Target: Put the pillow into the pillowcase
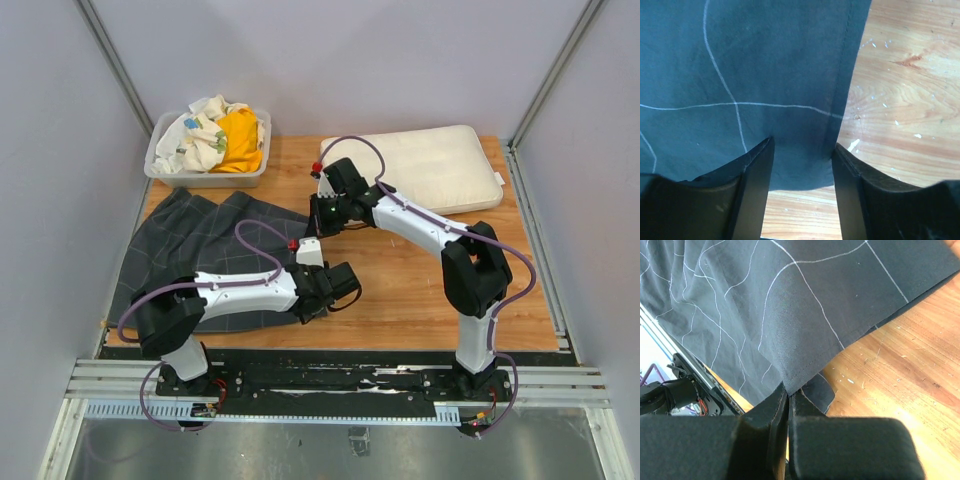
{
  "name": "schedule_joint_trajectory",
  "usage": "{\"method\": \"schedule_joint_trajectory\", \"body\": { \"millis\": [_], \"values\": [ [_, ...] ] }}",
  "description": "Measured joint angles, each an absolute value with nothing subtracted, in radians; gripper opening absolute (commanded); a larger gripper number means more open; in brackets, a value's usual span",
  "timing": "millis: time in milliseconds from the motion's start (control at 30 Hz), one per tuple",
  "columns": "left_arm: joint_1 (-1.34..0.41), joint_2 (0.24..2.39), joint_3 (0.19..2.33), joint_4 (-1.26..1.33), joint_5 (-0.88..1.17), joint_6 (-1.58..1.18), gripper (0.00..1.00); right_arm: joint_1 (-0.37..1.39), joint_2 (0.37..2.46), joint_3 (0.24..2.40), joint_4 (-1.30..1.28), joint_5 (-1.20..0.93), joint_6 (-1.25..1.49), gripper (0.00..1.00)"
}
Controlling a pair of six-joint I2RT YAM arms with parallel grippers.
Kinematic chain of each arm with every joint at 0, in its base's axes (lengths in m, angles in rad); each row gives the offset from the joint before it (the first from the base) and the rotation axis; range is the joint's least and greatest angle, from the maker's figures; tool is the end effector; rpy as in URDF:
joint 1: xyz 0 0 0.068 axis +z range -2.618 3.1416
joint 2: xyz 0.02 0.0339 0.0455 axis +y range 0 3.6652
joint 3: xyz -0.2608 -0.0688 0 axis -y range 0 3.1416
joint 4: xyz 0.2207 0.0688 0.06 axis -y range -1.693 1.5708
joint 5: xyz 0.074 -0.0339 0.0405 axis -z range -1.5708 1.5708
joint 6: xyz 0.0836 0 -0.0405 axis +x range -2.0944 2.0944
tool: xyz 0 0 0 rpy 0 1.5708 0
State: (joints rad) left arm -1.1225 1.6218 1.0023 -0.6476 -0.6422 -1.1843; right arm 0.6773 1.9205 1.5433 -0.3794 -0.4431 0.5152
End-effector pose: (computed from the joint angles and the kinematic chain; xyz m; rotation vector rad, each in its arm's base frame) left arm 0.1708 -0.2396 0.1602 -0.1993 2.4324 -0.0123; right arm 0.3246 0.3070 0.2304 -0.4437 2.4679 1.0694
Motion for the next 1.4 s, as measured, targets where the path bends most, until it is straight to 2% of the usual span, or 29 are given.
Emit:
{"method": "schedule_joint_trajectory", "body": {
  "millis": [67,267,300,567,967,1267,1400],
  "values": [
    [-1.122,1.634,1.013,-0.666,-0.664,-1.204,0.43,0.677,1.921,1.540,-0.379,-0.443,0.516,0.01],
    [-1.122,1.635,1.015,-0.710,-0.709,-1.238,0.03,0.677,1.917,1.534,-0.378,-0.445,0.516,0.01],
    [-1.122,1.633,1.014,-0.715,-0.714,-1.243,0.01,0.677,1.915,1.531,-0.378,-0.445,0.516,0.02],
    [-1.122,1.562,1.002,-0.766,-0.724,-1.257,0.00,0.677,1.908,1.526,-0.378,-0.445,0.521,0.02],
    [-1.122,1.248,0.978,-0.843,-0.666,-1.169,0.00,0.677,1.848,1.483,-0.379,-0.445,0.527,0.02],
    [-1.122,1.124,0.962,-0.867,-0.633,-1.098,0.00,0.678,1.833,1.449,-0.387,-0.468,0.548,0.03],
    [-1.122,1.108,0.938,-0.868,-0.621,-1.080,0.00,0.678,1.828,1.445,-0.390,-0.470,0.557,0.23]
  ]
}}
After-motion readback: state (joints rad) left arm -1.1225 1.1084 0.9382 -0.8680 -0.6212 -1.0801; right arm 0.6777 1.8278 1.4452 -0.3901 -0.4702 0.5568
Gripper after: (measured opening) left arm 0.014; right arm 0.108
